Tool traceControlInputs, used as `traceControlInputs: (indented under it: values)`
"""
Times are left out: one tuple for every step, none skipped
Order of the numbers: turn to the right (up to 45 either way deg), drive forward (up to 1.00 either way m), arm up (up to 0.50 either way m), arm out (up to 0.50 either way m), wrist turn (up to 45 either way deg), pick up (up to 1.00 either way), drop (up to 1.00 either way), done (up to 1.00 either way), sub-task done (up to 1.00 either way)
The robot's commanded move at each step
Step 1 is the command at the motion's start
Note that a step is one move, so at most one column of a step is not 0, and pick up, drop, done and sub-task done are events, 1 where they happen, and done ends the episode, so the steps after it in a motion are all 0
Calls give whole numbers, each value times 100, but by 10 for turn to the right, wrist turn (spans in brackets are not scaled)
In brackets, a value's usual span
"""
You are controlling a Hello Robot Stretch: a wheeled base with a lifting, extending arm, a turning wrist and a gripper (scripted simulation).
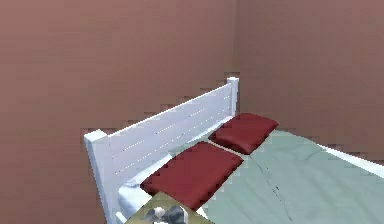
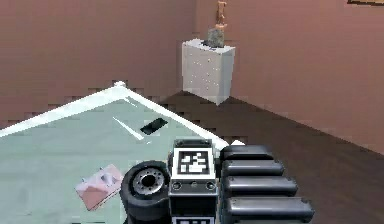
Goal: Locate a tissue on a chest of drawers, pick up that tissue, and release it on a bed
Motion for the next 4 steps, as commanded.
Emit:
traceControlInputs:
  values:
    - [-60, 0, 0, 0, 0, 0, 0, 0, 0]
    - [450, 0, 0, 0, 0, 0, 0, 0, 0]
    - [450, 0, 0, 0, 0, 0, 0, 0, 0]
    - [60, 0, 0, 0, 0, 0, 0, 0, 0]
